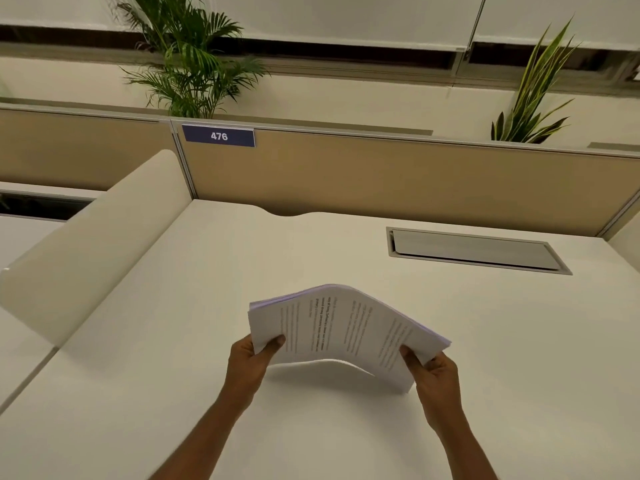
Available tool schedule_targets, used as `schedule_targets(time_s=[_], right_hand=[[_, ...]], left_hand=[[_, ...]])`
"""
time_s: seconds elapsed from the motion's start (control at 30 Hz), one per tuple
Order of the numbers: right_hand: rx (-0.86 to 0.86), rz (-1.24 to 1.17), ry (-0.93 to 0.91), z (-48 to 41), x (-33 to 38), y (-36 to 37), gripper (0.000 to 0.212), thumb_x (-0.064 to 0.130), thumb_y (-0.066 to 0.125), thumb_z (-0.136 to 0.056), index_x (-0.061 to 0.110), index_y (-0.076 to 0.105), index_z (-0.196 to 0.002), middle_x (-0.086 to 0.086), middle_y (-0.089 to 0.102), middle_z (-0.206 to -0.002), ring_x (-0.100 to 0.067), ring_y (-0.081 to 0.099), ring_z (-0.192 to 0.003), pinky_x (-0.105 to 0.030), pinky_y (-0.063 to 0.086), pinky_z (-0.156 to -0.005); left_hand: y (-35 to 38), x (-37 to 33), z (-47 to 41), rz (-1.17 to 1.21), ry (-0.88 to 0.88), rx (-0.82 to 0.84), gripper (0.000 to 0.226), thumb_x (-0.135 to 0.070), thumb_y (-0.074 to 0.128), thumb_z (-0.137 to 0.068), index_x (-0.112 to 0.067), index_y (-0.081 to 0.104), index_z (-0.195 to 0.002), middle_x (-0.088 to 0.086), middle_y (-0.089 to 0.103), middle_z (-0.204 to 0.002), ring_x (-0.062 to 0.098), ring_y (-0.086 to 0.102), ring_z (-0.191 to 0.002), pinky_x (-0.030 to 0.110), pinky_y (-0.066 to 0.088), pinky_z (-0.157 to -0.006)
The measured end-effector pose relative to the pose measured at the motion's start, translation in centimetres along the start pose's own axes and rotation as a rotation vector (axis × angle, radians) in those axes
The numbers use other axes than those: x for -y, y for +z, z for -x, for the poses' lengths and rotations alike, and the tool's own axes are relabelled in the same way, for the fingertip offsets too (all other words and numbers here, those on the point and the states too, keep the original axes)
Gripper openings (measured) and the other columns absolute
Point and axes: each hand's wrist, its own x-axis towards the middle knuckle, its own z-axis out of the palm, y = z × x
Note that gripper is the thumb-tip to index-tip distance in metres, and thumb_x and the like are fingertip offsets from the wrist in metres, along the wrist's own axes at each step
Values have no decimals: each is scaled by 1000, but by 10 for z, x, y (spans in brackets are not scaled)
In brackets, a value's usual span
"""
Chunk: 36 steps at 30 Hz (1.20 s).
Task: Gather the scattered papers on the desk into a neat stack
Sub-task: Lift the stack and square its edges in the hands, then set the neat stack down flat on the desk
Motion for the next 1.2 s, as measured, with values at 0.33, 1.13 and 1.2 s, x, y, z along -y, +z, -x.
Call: schedule_targets(time_s=[0.33,1.13,1.2], right_hand=[[-24,55,-3,-4,2,1,22,7,70,-83,28,71,-87,16,76,-79,0,70,-76,-9,53,-59],[-283,455,73,-41,39,18,63,31,69,-83,4,40,-132,-23,45,-130,-35,52,-115,-41,43,-99],[-224,291,260,-19,29,39,55,34,66,-86,5,44,-128,-19,53,-118,-35,57,-108,-40,46,-94]], left_hand=[[6,7,4,13,-26,32,17,-20,57,-93,-30,68,-100,-13,77,-93,2,70,-89,14,56,-68],[27,-4,19,451,-337,-75,24,-16,53,-96,-17,59,-119,4,73,-108,28,69,-98,41,57,-80],[39,-4,25,564,-355,-155,27,-15,50,-97,-20,55,-124,1,69,-112,25,65,-104,41,52,-87]])
